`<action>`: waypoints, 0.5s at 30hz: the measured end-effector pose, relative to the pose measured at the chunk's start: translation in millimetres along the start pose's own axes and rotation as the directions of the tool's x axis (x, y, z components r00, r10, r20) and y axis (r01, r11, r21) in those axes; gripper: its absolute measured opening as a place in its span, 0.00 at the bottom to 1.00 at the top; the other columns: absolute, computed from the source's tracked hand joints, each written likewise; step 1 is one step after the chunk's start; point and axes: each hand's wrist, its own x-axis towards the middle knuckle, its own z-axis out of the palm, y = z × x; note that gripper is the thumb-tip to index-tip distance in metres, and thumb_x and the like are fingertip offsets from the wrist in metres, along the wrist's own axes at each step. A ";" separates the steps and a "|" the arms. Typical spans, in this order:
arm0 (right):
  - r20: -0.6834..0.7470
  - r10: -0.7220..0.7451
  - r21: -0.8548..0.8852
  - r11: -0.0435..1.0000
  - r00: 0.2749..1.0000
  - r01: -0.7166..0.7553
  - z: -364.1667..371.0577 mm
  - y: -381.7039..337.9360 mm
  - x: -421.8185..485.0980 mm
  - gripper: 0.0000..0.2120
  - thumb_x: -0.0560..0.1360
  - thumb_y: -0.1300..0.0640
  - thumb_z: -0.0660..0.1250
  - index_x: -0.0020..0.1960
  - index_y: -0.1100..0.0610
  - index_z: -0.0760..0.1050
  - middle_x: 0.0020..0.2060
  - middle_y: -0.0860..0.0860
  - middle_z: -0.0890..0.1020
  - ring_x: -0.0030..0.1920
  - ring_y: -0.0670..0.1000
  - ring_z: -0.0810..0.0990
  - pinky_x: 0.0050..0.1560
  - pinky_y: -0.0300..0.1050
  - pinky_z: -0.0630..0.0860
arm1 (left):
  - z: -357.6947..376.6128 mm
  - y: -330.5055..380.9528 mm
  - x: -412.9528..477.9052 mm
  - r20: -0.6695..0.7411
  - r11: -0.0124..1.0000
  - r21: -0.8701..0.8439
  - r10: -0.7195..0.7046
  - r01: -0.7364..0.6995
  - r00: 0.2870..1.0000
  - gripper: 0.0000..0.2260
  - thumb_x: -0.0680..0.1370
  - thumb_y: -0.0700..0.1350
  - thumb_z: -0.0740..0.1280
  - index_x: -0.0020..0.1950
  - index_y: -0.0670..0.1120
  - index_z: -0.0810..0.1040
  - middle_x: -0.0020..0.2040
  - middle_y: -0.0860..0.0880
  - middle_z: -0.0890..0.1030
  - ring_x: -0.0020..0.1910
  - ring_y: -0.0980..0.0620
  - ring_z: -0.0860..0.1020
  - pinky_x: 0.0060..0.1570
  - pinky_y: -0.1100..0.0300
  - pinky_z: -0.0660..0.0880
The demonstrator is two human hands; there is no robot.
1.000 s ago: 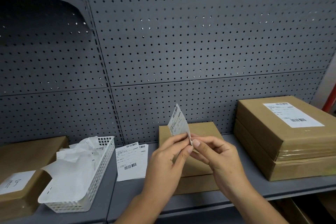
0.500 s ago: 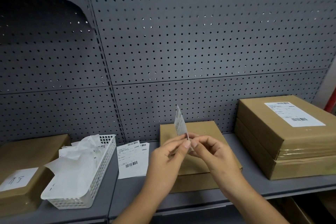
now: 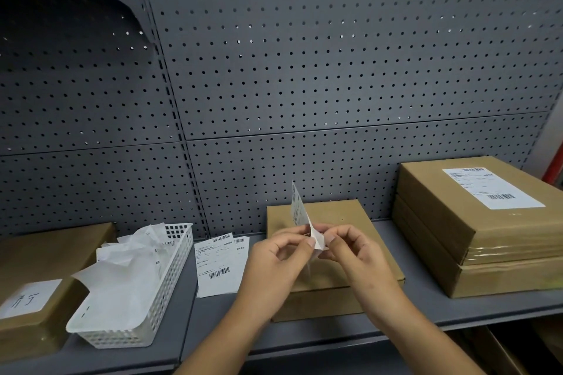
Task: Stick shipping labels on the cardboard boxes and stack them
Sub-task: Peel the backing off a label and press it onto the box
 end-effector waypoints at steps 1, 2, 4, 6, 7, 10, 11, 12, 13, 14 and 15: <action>-0.020 0.013 0.024 1.000 1.000 -0.013 -1.0 2.1 1.3 0.08 0.84 0.62 0.62 0.52 0.65 0.77 0.55 0.51 0.86 0.56 0.53 0.85 0.57 0.51 0.81 | -0.1 -1.0 0.6 -0.001 1.000 0.004 -0.006 0.006 1.000 0.06 0.79 0.38 0.72 0.46 0.44 0.89 0.55 0.59 0.87 0.54 0.65 0.83 0.52 0.74 0.74; -0.044 0.036 0.053 0.998 0.998 -0.033 -2.2 3.8 2.7 0.08 0.85 0.61 0.61 0.52 0.64 0.76 0.53 0.52 0.86 0.53 0.52 0.84 0.55 0.49 0.81 | -0.6 -2.2 1.2 0.002 1.000 -0.007 -0.021 0.021 1.000 0.06 0.79 0.38 0.72 0.46 0.44 0.88 0.55 0.60 0.87 0.54 0.64 0.84 0.54 0.71 0.76; -0.087 0.109 0.153 0.984 0.990 -0.095 -4.9 5.6 6.4 0.08 0.86 0.59 0.58 0.51 0.61 0.73 0.48 0.56 0.84 0.48 0.53 0.82 0.49 0.46 0.78 | -1.7 -4.2 2.3 0.004 0.998 -0.038 -0.057 0.057 0.998 0.06 0.80 0.39 0.71 0.46 0.44 0.88 0.56 0.60 0.87 0.56 0.60 0.84 0.60 0.62 0.79; -0.109 0.199 0.318 0.935 0.974 -0.156 -8.4 7.5 11.0 0.08 0.86 0.60 0.57 0.50 0.59 0.72 0.44 0.57 0.82 0.45 0.54 0.80 0.46 0.46 0.75 | -2.1 -5.3 2.8 0.004 0.994 -0.062 -0.090 0.090 0.996 0.07 0.81 0.40 0.70 0.46 0.43 0.87 0.57 0.58 0.86 0.56 0.57 0.85 0.63 0.51 0.80; -0.114 0.223 0.384 0.909 0.968 -0.164 -9.8 8.1 13.7 0.08 0.85 0.61 0.57 0.51 0.59 0.73 0.44 0.57 0.83 0.46 0.55 0.81 0.46 0.47 0.75 | -1.9 -5.4 3.5 0.001 0.992 -0.075 -0.100 0.100 0.995 0.07 0.81 0.40 0.70 0.46 0.42 0.87 0.58 0.57 0.86 0.56 0.55 0.85 0.64 0.49 0.80; -0.097 0.237 0.406 0.896 0.967 -0.179 -10.4 4.3 14.8 0.10 0.85 0.59 0.57 0.54 0.62 0.75 0.48 0.62 0.83 0.51 0.60 0.81 0.48 0.48 0.77 | 0.1 -3.4 6.3 -0.001 0.990 -0.088 -0.112 0.111 0.994 0.07 0.81 0.40 0.69 0.47 0.41 0.86 0.59 0.56 0.86 0.57 0.55 0.85 0.64 0.48 0.80; -0.079 0.240 0.376 0.906 0.968 -0.194 -8.8 2.7 13.3 0.14 0.86 0.55 0.56 0.54 0.63 0.76 0.48 0.62 0.84 0.50 0.59 0.82 0.49 0.48 0.77 | 1.2 -2.2 7.2 0.004 0.993 -0.067 -0.101 0.101 0.995 0.07 0.81 0.40 0.70 0.47 0.42 0.87 0.59 0.57 0.86 0.57 0.56 0.85 0.64 0.50 0.80; -0.056 0.234 0.332 0.921 0.971 -0.202 -7.4 1.8 11.8 0.18 0.86 0.51 0.56 0.53 0.63 0.78 0.49 0.61 0.85 0.49 0.58 0.83 0.50 0.48 0.78 | 2.1 -1.1 7.7 0.009 0.995 -0.041 -0.086 0.086 0.996 0.07 0.81 0.41 0.70 0.47 0.43 0.87 0.59 0.58 0.86 0.57 0.58 0.84 0.64 0.53 0.79; -0.032 0.214 0.279 0.940 0.976 -0.197 -6.1 1.7 10.1 0.22 0.85 0.46 0.57 0.55 0.63 0.80 0.50 0.60 0.87 0.50 0.56 0.85 0.51 0.48 0.78 | 3.0 0.1 8.0 0.011 0.997 -0.016 -0.071 0.072 0.997 0.06 0.81 0.41 0.70 0.48 0.44 0.87 0.59 0.58 0.86 0.57 0.60 0.84 0.63 0.58 0.79; -0.011 0.188 0.236 0.955 0.982 -0.180 -4.3 1.9 8.0 0.22 0.83 0.42 0.61 0.56 0.61 0.81 0.51 0.58 0.87 0.50 0.55 0.86 0.53 0.49 0.79 | 3.8 0.4 8.5 0.008 0.998 0.005 -0.057 0.057 0.998 0.06 0.81 0.41 0.71 0.48 0.44 0.88 0.58 0.59 0.86 0.57 0.61 0.84 0.60 0.63 0.78; -0.008 0.163 0.210 0.965 0.987 -0.157 -3.2 2.4 6.2 0.22 0.80 0.41 0.66 0.57 0.60 0.81 0.50 0.57 0.87 0.51 0.55 0.86 0.54 0.50 0.79 | 4.1 0.8 8.9 0.005 0.999 0.021 -0.044 0.044 0.999 0.06 0.80 0.40 0.71 0.48 0.44 0.88 0.58 0.59 0.86 0.56 0.62 0.84 0.58 0.66 0.78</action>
